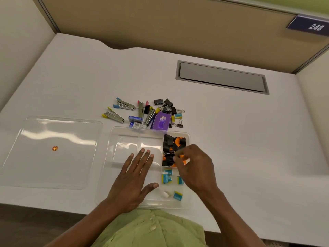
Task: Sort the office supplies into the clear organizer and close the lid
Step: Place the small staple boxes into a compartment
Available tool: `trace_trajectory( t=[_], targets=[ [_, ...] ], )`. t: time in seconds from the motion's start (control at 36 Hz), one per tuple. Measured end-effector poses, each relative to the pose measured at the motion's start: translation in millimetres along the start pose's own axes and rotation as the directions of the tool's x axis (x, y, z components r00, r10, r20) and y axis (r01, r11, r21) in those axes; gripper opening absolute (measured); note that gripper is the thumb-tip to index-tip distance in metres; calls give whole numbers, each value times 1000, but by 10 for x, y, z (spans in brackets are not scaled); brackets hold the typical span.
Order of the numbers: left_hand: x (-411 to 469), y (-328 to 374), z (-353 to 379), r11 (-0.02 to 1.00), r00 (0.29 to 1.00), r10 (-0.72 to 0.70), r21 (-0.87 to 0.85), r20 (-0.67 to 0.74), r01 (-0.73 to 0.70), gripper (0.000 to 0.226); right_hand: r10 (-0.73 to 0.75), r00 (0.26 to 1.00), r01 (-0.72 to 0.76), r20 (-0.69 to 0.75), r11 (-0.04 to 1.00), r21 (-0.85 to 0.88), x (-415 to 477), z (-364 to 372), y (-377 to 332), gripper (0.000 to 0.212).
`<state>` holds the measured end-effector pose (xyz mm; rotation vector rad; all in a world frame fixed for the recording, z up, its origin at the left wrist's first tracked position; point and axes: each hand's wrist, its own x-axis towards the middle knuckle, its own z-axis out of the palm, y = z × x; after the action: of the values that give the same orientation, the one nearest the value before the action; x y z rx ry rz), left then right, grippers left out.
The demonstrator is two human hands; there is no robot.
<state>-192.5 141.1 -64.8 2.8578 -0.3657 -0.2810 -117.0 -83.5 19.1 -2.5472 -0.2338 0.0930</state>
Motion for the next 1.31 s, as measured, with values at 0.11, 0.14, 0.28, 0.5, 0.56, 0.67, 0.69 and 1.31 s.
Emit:
trace_trajectory(
  t=[0.11, 0.14, 0.28, 0.5, 0.56, 0.67, 0.69, 1.31],
  targets=[
    [-9, -1, -16, 1000, 1000, 6, 6, 18, -6, 86, 81, 992, -79, -97, 997, 25, 798, -10, 185, 17],
    [-7, -1, -20, 1000, 1000, 3, 2, 19, -3, 86, 109, 991, -110, -79, 994, -1, 1002, 37, 253, 25],
    [-4, 4, -41, 1000, 999, -2, 0, 42, 2, 86, 157, 977, -137, 143, 981, -139, 1734, 297, 463, 52],
    [11, -12, -53, 1000, 998, 8, -9, 57, -8, 87, 153, 964, -113, 217, 976, -187, 2107, 454, 493, 57],
    [10, -7, -61, 1000, 998, 6, -14, 58, -5, 86, 150, 967, -113, 208, 977, -181, 2133, 476, 503, 48],
    [11, -12, -52, 1000, 998, 4, -17, 63, -3, 86, 170, 964, -128, 205, 971, -203, 2156, 499, 484, 38],
    [11, -13, -49, 1000, 998, 4, -17, 62, -3, 86, 177, 963, -134, 202, 968, -210, 2161, 505, 484, 38],
    [7, -46, -6, 1000, 999, 21, -17, 24, -21, 87, 203, 978, -190, 49, 961, -202, 1989, 499, 472, 33]
  ],
)
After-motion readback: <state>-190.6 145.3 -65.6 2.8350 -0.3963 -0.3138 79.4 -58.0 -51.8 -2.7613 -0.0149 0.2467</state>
